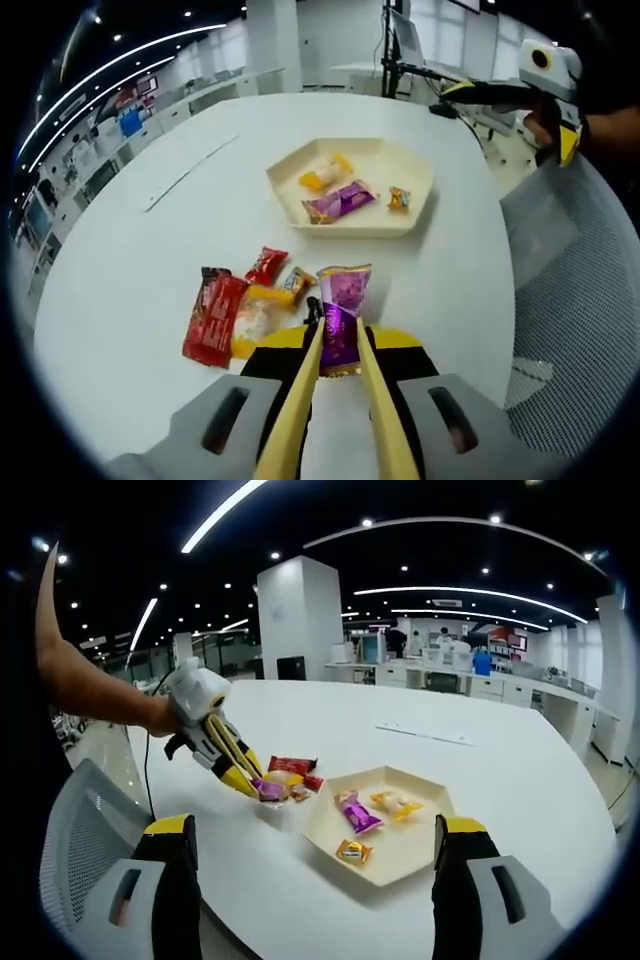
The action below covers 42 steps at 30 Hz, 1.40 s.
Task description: Place the target food into the container with the food tongs after gripping and lifting it, then release it inside without dropping or visibly crushing the food.
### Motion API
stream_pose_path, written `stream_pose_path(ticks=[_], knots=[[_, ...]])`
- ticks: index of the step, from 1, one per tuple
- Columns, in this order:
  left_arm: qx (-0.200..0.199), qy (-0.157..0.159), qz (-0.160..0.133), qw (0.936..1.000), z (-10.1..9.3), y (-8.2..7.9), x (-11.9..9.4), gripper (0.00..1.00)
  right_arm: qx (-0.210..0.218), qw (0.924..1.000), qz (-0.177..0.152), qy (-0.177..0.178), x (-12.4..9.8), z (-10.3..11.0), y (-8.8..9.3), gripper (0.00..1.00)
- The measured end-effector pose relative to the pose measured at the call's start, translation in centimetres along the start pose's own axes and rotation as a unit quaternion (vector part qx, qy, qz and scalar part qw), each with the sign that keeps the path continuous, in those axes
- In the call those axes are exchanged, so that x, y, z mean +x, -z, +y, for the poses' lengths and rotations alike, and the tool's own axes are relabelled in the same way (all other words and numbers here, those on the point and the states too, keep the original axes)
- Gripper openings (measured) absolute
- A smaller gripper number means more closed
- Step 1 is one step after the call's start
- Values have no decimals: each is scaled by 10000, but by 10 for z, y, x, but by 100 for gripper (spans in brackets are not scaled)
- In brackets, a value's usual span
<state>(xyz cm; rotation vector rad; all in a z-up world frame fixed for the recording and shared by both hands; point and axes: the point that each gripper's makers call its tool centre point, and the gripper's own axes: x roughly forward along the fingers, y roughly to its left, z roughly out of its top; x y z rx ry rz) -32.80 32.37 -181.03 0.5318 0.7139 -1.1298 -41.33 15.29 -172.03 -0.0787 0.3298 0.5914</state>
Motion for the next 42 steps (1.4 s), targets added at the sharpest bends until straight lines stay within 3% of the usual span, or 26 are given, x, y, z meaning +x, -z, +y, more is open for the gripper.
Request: stream_pose_path(ticks=[7,18,29,42], knots=[[12,131,114,9998,0,-4,-6,17,-67,10000,-20,44,0,-1,-1,98],[404,265,318,9983,11,-16,-19,17,-180,9997,124,-56,3,2,5,100],[402,330,292,9982,19,-24,-29,17,-183,9997,150,-75,2,4,5,100],[448,386,295,9978,15,-32,-24,17,-184,9996,174,-99,3,5,6,100]])
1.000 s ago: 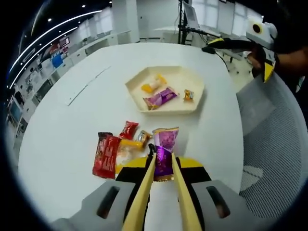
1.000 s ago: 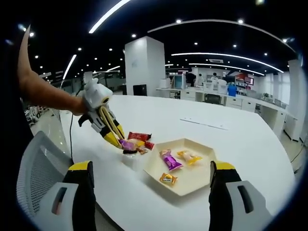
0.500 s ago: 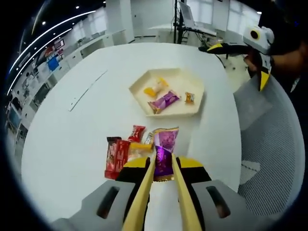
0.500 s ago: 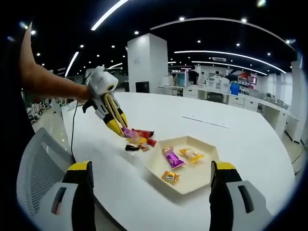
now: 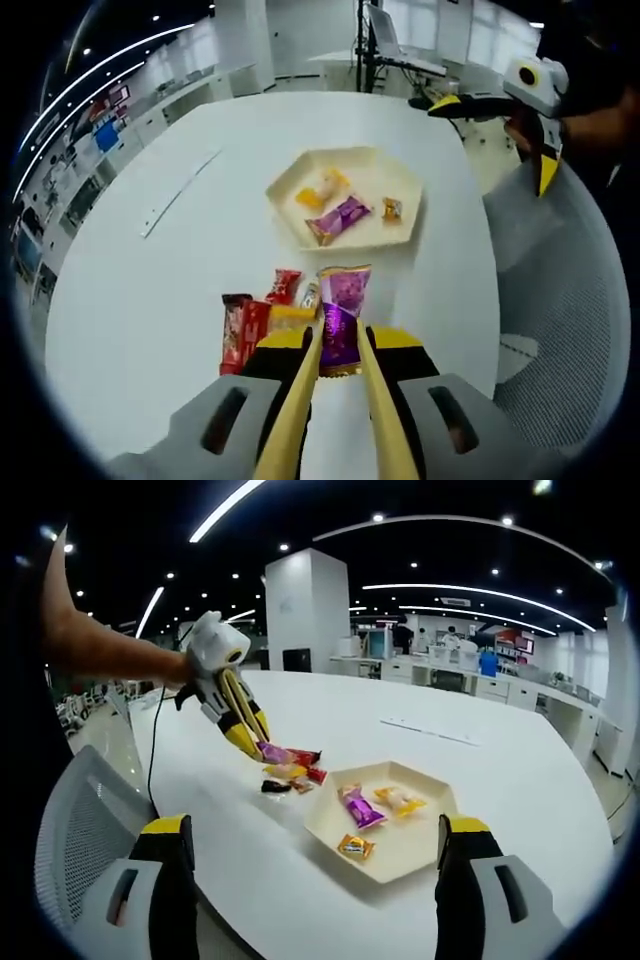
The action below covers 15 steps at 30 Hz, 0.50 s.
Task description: Place the target food into the container with the food tongs after gripping and lifting it, then release it inside without dropping or visibly crushing the food.
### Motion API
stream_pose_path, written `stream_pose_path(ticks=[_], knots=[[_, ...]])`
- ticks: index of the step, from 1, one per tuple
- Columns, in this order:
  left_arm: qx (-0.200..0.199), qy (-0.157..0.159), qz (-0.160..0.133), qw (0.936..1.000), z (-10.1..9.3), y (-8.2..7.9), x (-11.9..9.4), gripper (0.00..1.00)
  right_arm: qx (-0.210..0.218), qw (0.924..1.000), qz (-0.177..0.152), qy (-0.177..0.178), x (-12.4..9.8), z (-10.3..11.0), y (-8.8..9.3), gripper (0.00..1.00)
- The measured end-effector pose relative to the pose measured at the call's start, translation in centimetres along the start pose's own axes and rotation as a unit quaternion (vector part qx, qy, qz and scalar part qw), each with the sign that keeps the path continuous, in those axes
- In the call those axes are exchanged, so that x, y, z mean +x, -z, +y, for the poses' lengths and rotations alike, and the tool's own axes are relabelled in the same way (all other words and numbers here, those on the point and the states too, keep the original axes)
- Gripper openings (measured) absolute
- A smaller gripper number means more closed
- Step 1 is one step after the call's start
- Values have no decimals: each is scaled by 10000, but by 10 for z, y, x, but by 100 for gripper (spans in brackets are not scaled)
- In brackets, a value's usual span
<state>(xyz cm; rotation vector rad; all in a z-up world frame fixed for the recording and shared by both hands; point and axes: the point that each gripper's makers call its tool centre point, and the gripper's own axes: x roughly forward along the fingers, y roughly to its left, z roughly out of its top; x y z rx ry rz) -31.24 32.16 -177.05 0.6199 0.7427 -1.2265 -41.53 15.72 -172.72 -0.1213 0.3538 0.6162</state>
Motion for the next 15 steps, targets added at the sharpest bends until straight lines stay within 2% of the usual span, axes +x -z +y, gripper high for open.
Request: stream_pose_path(ticks=[1,15], knots=[[-77,25,-32,10000,-1,-2,0,17,10,10000,2,-11,0,0,0,100],[128,164,-110,9997,-3,-29,14,17,59,10000,-30,24,-1,-1,-1,100]])
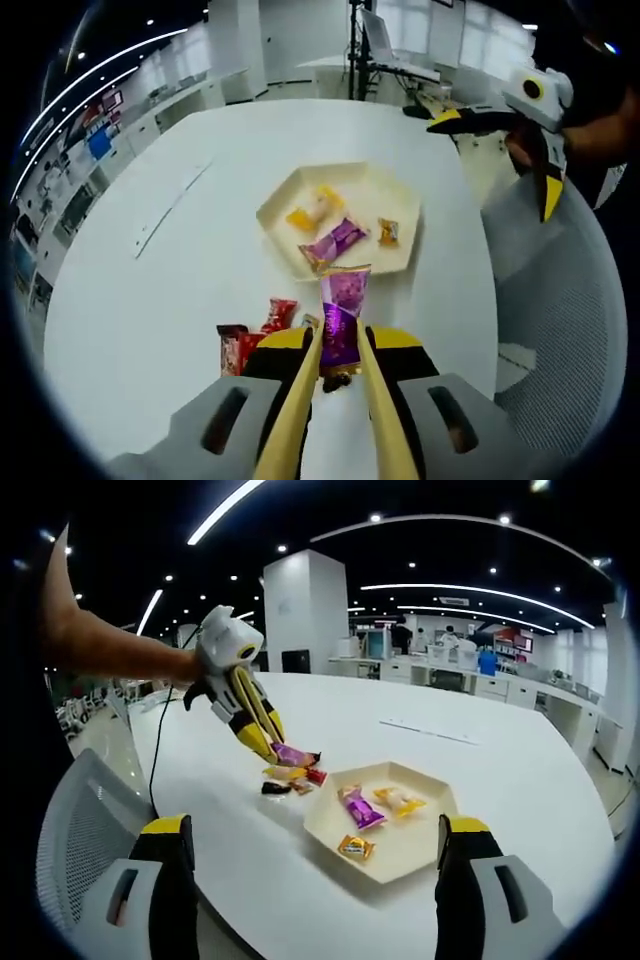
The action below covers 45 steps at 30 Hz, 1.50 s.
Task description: Place the target food into the container with the food tongs after gripping and lifting it, then release it inside without dropping or visibly crushing the food.
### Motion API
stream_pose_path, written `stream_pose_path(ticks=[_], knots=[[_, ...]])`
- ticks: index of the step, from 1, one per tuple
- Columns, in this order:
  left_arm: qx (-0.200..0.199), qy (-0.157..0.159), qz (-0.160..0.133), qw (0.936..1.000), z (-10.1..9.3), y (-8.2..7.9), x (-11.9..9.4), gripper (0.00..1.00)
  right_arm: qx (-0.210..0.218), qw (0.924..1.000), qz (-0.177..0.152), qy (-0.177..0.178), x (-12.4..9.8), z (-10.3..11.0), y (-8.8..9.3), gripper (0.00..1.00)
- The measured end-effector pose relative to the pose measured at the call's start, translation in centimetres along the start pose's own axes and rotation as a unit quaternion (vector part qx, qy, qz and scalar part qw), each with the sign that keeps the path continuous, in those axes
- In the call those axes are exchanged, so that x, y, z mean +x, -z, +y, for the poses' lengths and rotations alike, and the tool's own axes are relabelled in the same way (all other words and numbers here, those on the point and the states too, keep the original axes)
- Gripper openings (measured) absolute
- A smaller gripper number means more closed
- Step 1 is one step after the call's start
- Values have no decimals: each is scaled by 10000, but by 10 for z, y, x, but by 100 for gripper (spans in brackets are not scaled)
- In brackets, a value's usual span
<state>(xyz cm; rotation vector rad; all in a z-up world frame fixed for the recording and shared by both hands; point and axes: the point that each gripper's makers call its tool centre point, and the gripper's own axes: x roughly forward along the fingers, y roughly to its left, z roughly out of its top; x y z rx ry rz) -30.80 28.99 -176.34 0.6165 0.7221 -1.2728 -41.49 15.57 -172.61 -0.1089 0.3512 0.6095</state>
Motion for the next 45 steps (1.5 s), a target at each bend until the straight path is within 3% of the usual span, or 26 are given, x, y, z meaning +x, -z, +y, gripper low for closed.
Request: stream_pose_path(ticks=[25,37,45], knots=[[266,246,-171,9992,-13,-64,41,17,40,9999,-134,65,-2,-3,-5,99],[589,429,-212,9971,-23,-99,60,17,49,9998,-176,105,-3,-5,-6,99],[733,570,-167,9955,-34,-108,72,18,71,9997,-215,136,-4,-6,-7,99]])
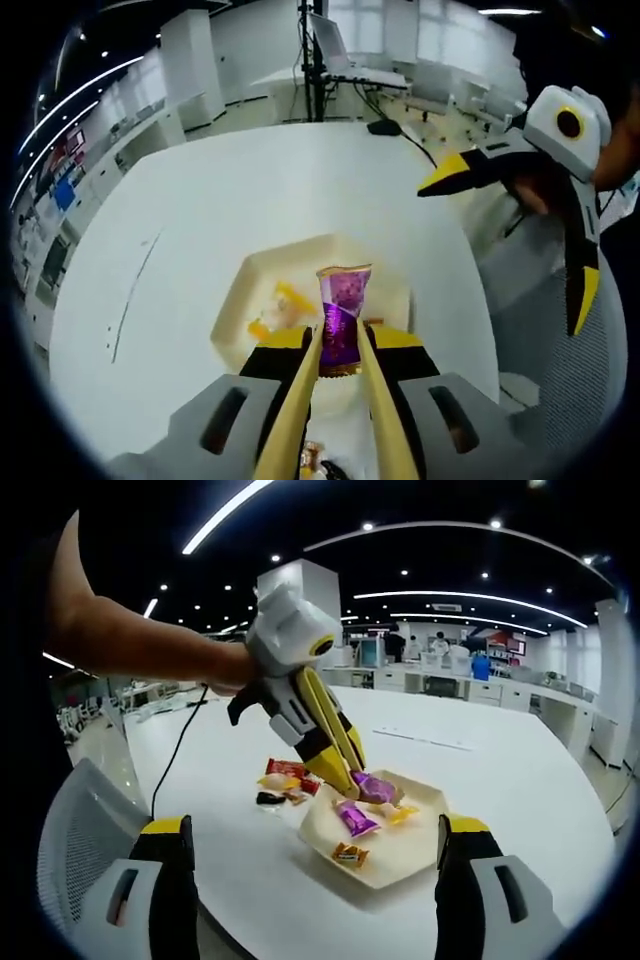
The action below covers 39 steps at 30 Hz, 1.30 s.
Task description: Place the target food into the container with the food tongs after gripping and lifting it, then release it inside without dropping or visibly crushing the food.
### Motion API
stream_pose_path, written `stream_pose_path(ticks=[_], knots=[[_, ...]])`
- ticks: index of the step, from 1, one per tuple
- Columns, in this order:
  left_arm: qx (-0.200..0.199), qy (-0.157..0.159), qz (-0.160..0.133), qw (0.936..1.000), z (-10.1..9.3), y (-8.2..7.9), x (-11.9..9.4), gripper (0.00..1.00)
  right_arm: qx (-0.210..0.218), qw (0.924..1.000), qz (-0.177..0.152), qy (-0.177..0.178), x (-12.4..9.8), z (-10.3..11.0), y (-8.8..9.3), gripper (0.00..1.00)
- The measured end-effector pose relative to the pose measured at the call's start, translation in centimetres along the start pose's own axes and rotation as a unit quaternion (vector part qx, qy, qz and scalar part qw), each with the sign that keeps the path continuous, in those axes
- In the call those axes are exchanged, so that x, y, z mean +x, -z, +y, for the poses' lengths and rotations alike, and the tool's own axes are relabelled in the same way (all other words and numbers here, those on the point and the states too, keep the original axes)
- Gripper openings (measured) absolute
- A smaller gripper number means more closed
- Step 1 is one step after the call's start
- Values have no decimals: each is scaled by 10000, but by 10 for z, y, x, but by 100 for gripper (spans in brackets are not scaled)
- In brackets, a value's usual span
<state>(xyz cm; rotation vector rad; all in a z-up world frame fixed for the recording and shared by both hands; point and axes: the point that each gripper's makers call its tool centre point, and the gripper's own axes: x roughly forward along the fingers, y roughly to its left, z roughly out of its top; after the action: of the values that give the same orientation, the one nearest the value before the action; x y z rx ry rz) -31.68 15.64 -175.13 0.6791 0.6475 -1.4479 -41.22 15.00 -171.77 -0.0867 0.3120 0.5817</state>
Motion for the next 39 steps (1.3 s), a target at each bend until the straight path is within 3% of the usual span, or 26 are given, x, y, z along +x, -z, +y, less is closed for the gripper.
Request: stream_pose_path(ticks=[11,17,19,20,25,33,39], knots=[[5,135,66,9999,-11,6,7,19,6,10000,7,-46,1,2,0,99],[260,56,-86,9996,-11,5,9,21,14,10000,-26,-33,0,2,-1,99],[157,141,-81,9997,-13,5,9,21,14,10000,-20,-30,0,1,-1,99],[210,211,-216,9993,-16,1,9,21,15,10000,-27,-35,0,2,-1,99],[258,113,-213,9994,-12,0,5,23,23,10000,-48,-45,0,2,-2,99],[257,-47,-468,9986,-6,-10,-8,24,9,10000,-34,-51,0,2,-2,99],[175,-103,-550,9983,-4,-6,-14,24,-1,10000,-9,-63,1,3,-1,99]])
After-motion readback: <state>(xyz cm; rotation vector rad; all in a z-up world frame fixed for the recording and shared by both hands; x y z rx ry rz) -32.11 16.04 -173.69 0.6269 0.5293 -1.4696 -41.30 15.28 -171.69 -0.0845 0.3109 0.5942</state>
